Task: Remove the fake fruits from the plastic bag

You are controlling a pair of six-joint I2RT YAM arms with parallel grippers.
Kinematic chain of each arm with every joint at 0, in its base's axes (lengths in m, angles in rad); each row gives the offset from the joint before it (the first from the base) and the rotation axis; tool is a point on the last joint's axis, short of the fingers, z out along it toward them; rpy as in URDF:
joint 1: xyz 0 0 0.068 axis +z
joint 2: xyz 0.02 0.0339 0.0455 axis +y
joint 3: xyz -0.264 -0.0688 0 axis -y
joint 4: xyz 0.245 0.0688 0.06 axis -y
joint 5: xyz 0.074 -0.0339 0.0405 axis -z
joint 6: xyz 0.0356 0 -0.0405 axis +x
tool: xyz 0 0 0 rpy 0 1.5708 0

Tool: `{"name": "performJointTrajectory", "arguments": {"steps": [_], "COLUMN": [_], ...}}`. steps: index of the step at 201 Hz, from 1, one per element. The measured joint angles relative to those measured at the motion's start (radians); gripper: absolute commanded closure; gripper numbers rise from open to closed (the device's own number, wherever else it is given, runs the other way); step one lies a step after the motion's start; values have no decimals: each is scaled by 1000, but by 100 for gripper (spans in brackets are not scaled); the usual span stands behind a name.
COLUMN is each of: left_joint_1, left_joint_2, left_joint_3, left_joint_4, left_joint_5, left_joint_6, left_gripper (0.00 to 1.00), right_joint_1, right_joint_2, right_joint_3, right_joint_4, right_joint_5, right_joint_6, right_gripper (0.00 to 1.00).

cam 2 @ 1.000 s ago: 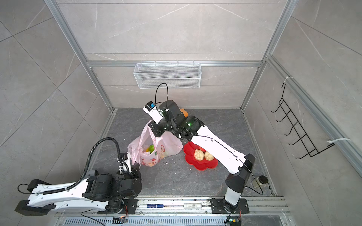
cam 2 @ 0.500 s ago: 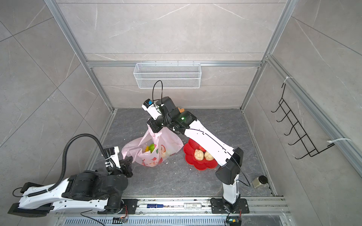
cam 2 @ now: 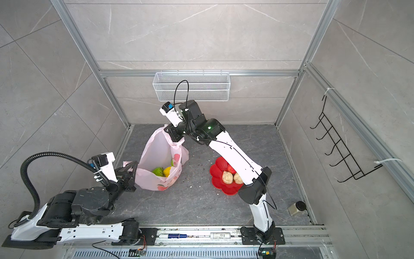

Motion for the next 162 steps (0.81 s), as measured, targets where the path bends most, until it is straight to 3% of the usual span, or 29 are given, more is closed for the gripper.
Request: {"name": "performJointTrajectory", "arguments": {"steps": [40,72,92,123,162], "left_joint_1": [0,0,0,0,0], "left_joint_2": [43,187,245,232,203], "left_joint_3": [-143,-211,-222,-222,-222], "left_joint_4": [-111,-176,-186,-183,-179], "left_joint_5": [82,192,249,303,359], "left_joint_6": [-241,-431,-503,-548,-573], "left_gripper": [100,100,100,100,100], "right_joint_1": [-1,-5,-9,-16,-22], "right_joint_2": [-175,-235,-280,-364,-457], "right_joint_3": [-536,-794,-871,-902,-898], "right_joint_4": [156,200,206,216,195], "right_joint_5": [-4,2,10,29,58], "right_joint_6": [61,115,145,171,184], "right_gripper": [94,87,76,49,36]}}
